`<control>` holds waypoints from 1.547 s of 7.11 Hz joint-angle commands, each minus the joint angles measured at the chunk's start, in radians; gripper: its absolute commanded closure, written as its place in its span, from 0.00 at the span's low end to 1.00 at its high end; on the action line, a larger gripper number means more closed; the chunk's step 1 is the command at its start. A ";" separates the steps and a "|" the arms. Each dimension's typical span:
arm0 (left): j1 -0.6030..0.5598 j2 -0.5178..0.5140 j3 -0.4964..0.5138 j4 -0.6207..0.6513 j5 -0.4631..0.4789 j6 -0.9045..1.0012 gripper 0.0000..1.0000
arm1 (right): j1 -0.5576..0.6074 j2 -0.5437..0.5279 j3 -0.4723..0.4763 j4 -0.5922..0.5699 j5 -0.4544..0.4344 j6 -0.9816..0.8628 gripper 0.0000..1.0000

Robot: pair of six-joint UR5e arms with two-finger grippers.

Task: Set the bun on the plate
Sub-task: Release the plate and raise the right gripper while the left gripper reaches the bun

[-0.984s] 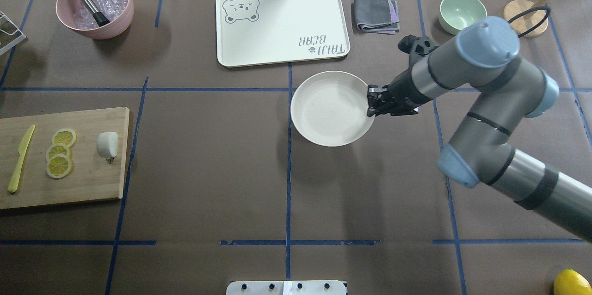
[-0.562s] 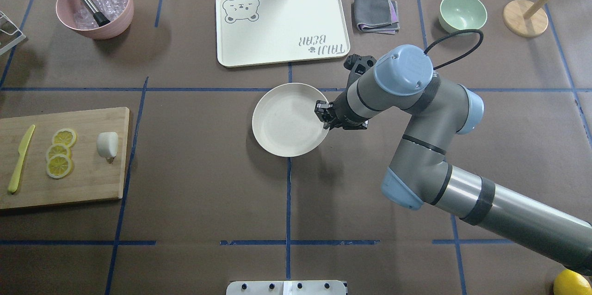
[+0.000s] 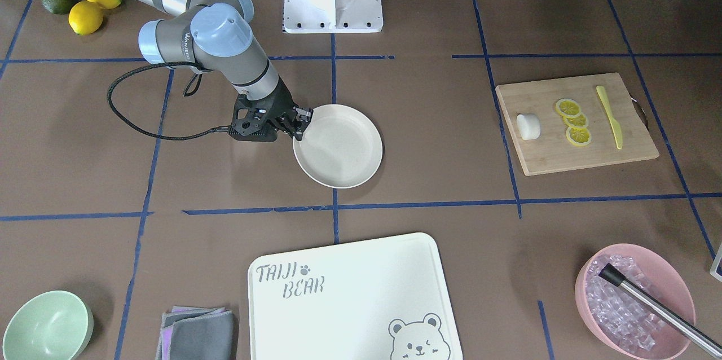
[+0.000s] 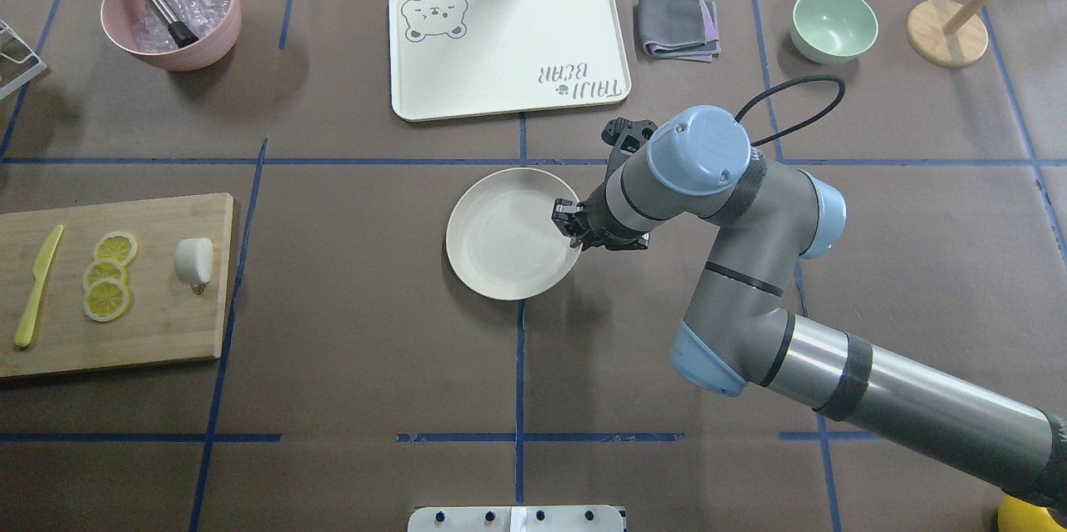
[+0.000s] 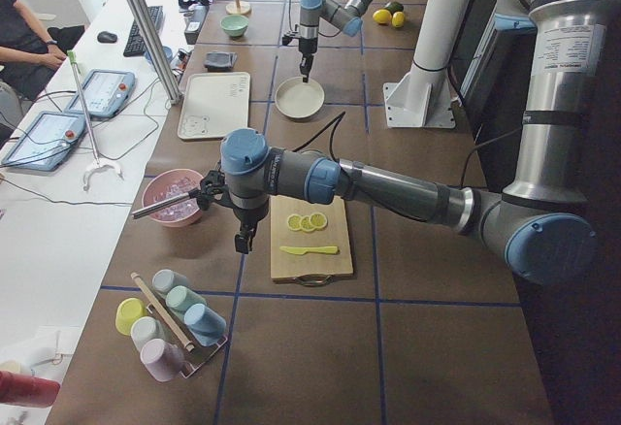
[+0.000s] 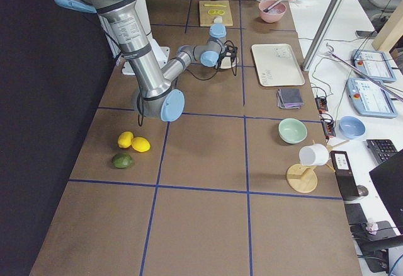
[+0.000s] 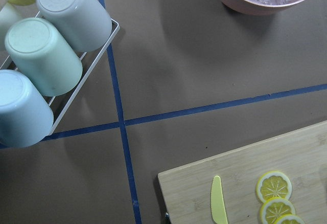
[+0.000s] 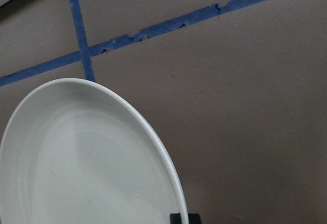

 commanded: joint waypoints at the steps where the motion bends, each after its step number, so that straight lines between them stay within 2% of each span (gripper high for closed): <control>1: 0.001 -0.002 0.000 0.000 0.000 0.000 0.00 | -0.001 -0.007 0.007 -0.002 -0.012 0.000 0.00; 2: 0.024 -0.008 -0.006 0.002 0.005 -0.005 0.00 | 0.013 -0.005 0.013 -0.003 -0.009 -0.002 0.00; 3: 0.120 -0.018 -0.079 0.002 0.024 -0.164 0.00 | 0.040 -0.007 0.039 -0.009 0.003 -0.002 0.00; 4: 0.261 -0.018 -0.197 0.002 0.111 -0.395 0.00 | 0.080 -0.016 0.097 -0.068 0.018 -0.014 0.00; 5: 0.386 -0.018 -0.272 0.000 0.176 -0.580 0.00 | 0.112 -0.024 0.145 -0.130 0.020 -0.029 0.00; 6: 0.480 -0.019 -0.310 -0.003 0.193 -0.723 0.00 | 0.152 -0.030 0.164 -0.182 0.020 -0.089 0.00; 7: 0.603 -0.028 -0.302 -0.087 0.310 -0.882 0.01 | 0.196 -0.031 0.191 -0.299 0.020 -0.227 0.00; 9: 0.728 -0.027 -0.240 -0.196 0.423 -1.032 0.02 | 0.302 -0.037 0.294 -0.502 0.029 -0.434 0.00; 11: 0.797 -0.025 -0.155 -0.306 0.492 -1.116 0.02 | 0.413 -0.070 0.343 -0.555 0.133 -0.555 0.00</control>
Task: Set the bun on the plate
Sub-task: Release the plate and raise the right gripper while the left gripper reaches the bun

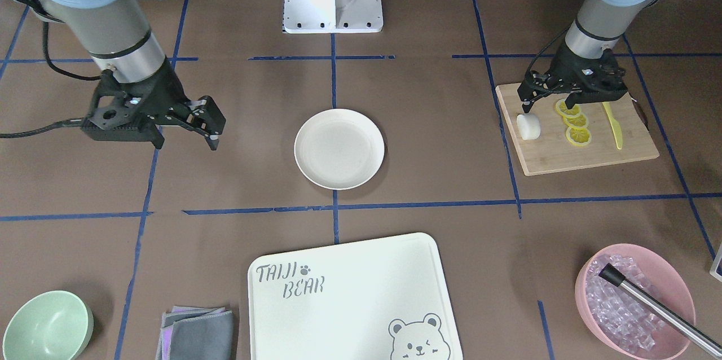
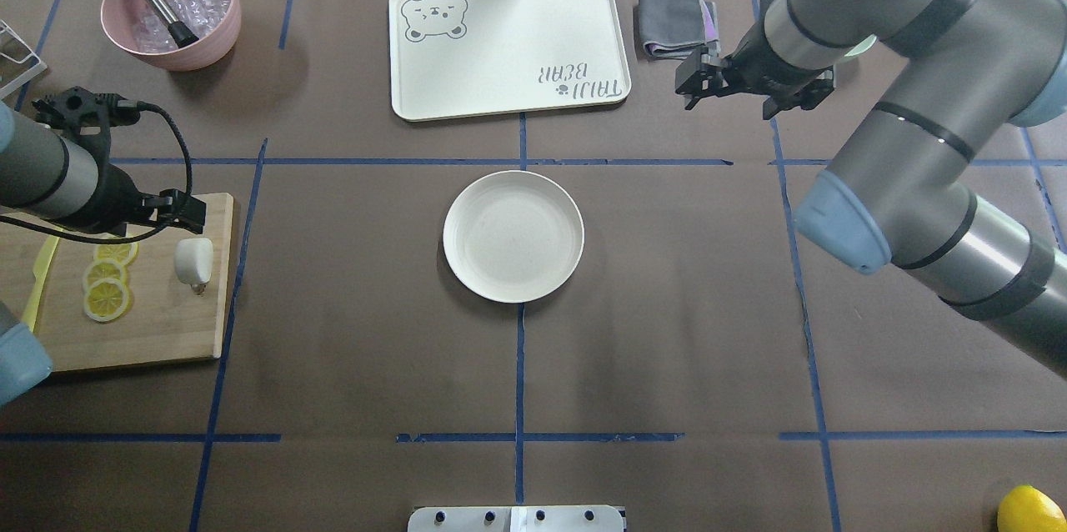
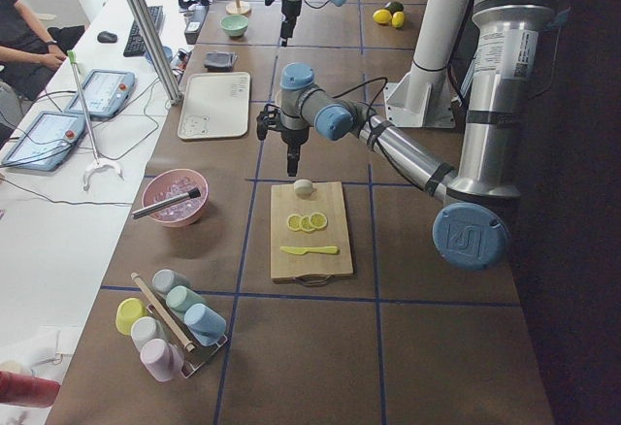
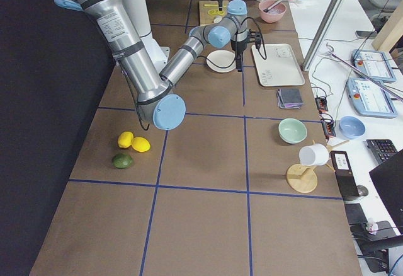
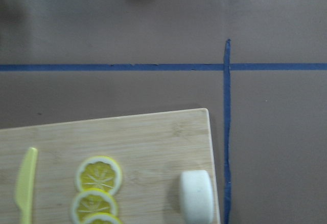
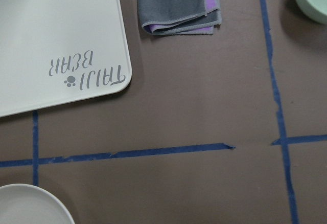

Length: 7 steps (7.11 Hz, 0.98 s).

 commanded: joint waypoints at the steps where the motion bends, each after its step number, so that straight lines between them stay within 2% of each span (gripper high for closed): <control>1: 0.045 0.001 0.095 -0.111 0.056 -0.051 0.02 | 0.095 -0.040 0.042 -0.035 0.076 -0.103 0.00; 2: 0.047 0.004 0.112 -0.125 0.056 -0.051 0.02 | 0.098 -0.057 0.059 -0.035 0.078 -0.108 0.00; 4: 0.071 0.005 0.118 -0.126 0.056 -0.054 0.02 | 0.144 -0.075 0.076 -0.035 0.146 -0.110 0.00; 7: 0.088 0.007 0.126 -0.126 0.055 -0.054 0.02 | 0.163 -0.077 0.073 -0.035 0.148 -0.110 0.00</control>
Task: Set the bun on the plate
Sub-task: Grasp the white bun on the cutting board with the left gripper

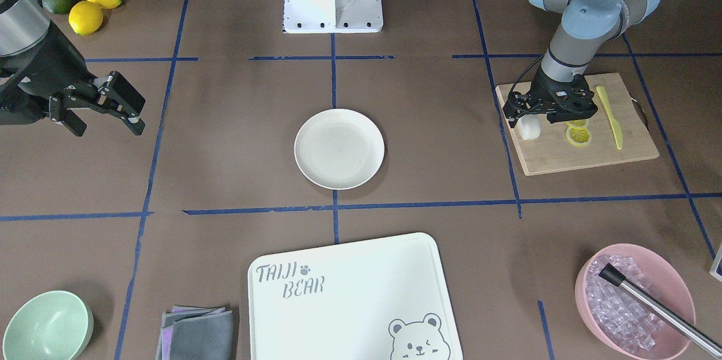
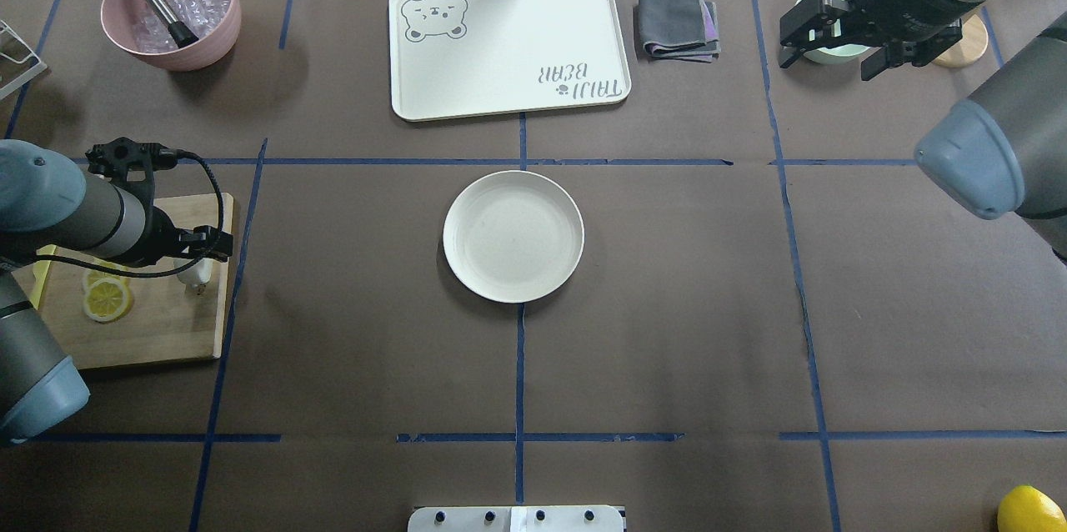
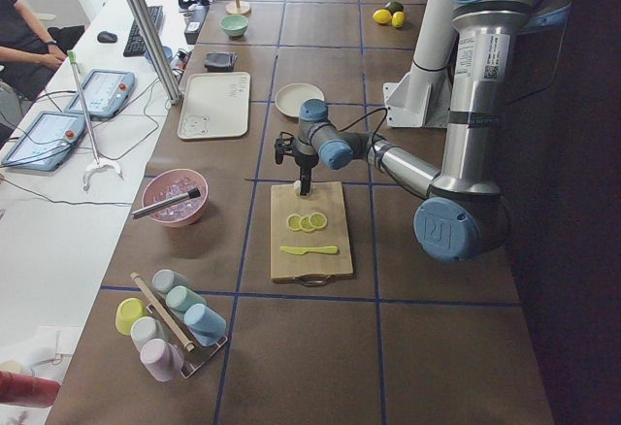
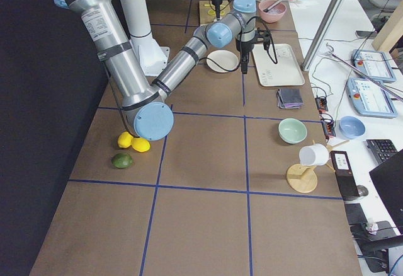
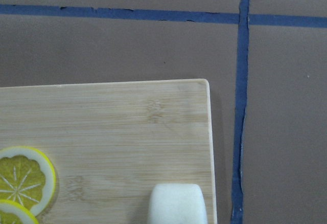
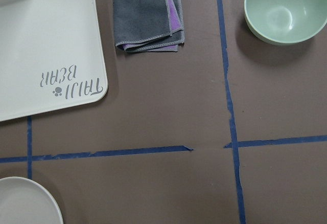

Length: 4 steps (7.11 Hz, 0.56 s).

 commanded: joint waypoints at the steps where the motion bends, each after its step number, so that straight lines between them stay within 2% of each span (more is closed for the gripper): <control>1: 0.013 0.001 0.004 0.001 -0.002 -0.004 0.02 | 0.009 -0.001 -0.001 0.000 0.002 0.000 0.00; 2: 0.016 0.001 0.004 0.000 -0.002 -0.004 0.03 | 0.009 -0.001 0.001 0.000 0.002 0.000 0.00; 3: 0.016 0.001 0.004 0.001 -0.005 -0.006 0.15 | 0.009 -0.002 -0.001 0.000 0.002 0.000 0.00; 4: 0.016 0.001 0.002 0.001 -0.007 -0.004 0.34 | 0.009 -0.001 -0.002 0.000 0.000 0.000 0.00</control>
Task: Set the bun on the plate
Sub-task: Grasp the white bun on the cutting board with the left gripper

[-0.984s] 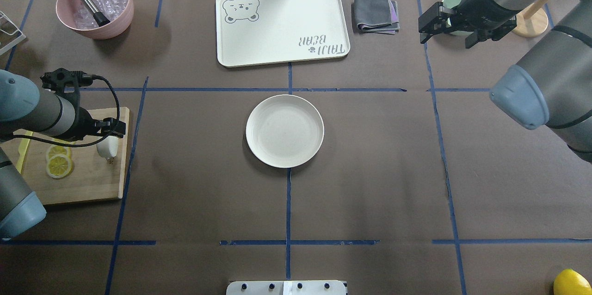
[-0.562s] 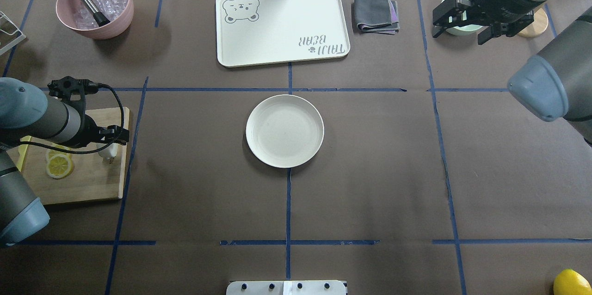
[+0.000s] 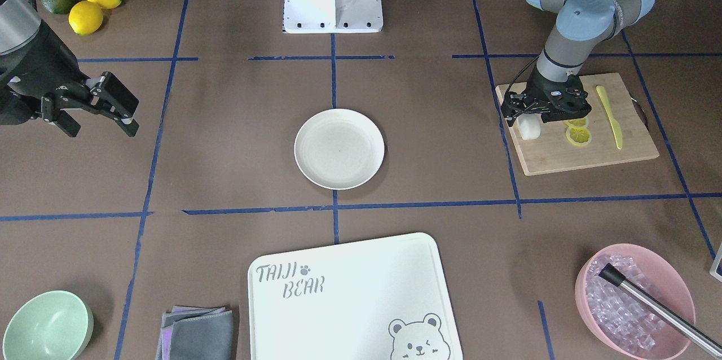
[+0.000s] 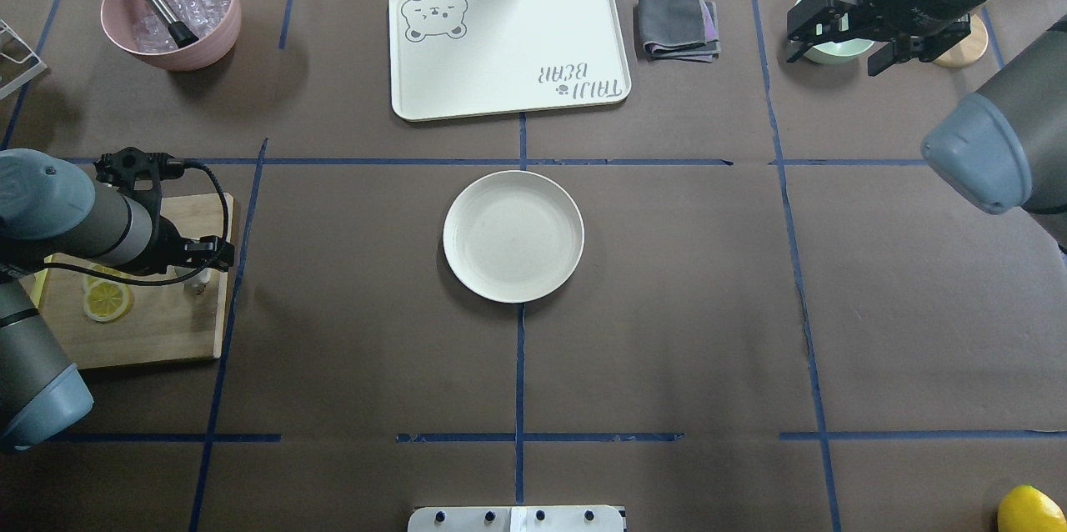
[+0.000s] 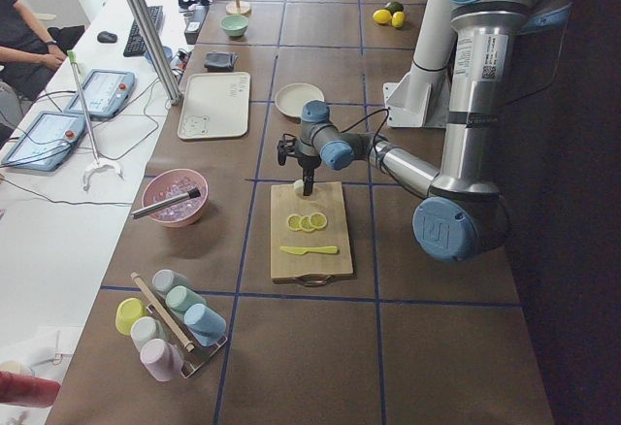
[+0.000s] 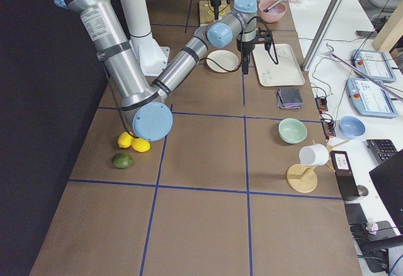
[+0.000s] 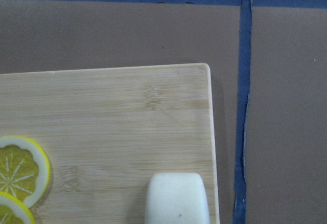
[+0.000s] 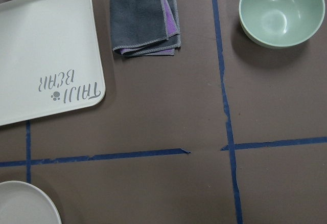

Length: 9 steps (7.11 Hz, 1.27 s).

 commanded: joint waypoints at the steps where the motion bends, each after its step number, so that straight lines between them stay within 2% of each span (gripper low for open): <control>1: 0.001 0.000 -0.001 0.000 -0.001 0.002 0.45 | 0.000 0.001 -0.002 0.000 -0.001 0.000 0.00; 2: -0.001 0.002 -0.006 0.000 -0.002 0.004 0.50 | 0.000 0.001 -0.003 0.000 -0.001 0.000 0.00; 7: -0.008 -0.009 -0.067 0.029 -0.001 0.005 0.59 | 0.011 -0.001 -0.002 0.000 0.000 0.000 0.00; 9: -0.015 -0.121 -0.067 0.158 0.002 0.001 0.59 | 0.029 -0.019 0.002 0.000 0.000 -0.002 0.00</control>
